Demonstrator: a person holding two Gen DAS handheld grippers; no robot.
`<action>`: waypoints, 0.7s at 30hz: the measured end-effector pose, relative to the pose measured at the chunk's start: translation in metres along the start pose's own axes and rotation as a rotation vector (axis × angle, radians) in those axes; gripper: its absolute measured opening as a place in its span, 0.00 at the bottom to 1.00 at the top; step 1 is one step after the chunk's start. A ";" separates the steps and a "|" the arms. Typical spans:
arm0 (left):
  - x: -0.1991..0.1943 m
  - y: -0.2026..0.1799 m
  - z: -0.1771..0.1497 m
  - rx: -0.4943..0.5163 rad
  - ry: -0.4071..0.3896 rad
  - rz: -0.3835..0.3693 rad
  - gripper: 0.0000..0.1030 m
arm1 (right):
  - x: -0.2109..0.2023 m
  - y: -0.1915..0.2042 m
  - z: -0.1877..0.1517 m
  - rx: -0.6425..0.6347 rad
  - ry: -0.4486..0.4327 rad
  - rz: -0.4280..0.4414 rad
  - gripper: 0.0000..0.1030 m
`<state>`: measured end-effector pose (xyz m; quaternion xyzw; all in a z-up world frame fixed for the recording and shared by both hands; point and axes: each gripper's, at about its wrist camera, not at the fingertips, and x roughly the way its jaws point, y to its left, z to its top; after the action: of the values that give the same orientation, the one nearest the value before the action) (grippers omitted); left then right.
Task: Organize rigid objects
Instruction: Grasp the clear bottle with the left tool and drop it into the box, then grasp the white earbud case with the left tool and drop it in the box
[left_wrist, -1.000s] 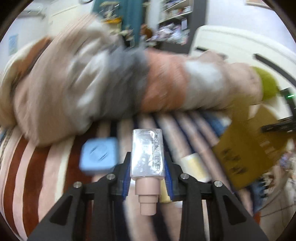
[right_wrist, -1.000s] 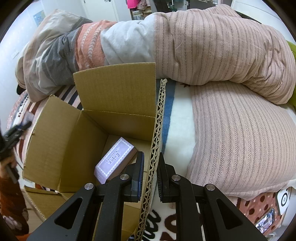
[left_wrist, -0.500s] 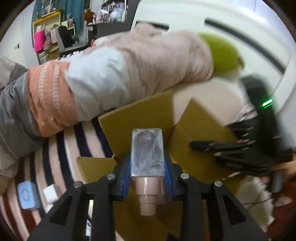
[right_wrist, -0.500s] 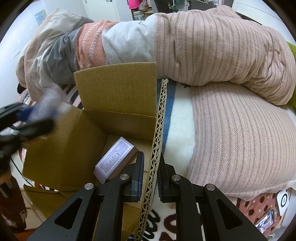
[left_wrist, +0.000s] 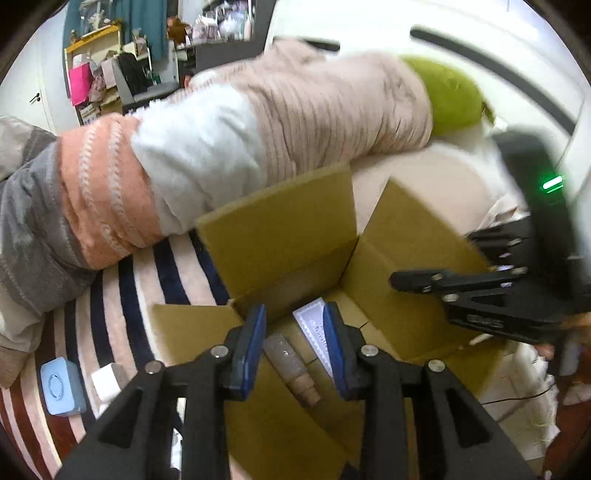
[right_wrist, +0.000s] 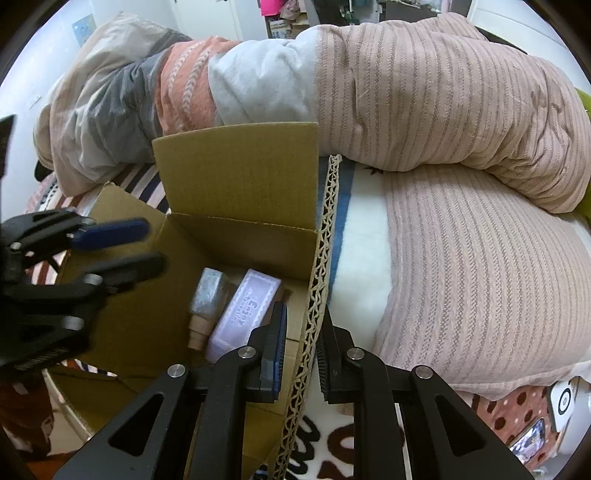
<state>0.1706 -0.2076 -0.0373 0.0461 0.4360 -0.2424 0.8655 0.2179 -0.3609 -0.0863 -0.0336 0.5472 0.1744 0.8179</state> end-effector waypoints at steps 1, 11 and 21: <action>-0.009 0.004 -0.001 -0.005 -0.023 -0.002 0.39 | 0.000 0.000 0.000 0.002 0.000 0.000 0.12; -0.088 0.100 -0.078 -0.086 -0.132 0.130 0.57 | 0.001 0.001 -0.001 0.006 0.005 -0.002 0.12; -0.011 0.171 -0.171 -0.132 0.083 0.239 0.58 | 0.002 0.001 0.000 0.003 0.013 -0.008 0.12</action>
<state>0.1187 -0.0039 -0.1567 0.0506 0.4778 -0.1061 0.8706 0.2176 -0.3592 -0.0880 -0.0359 0.5524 0.1700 0.8153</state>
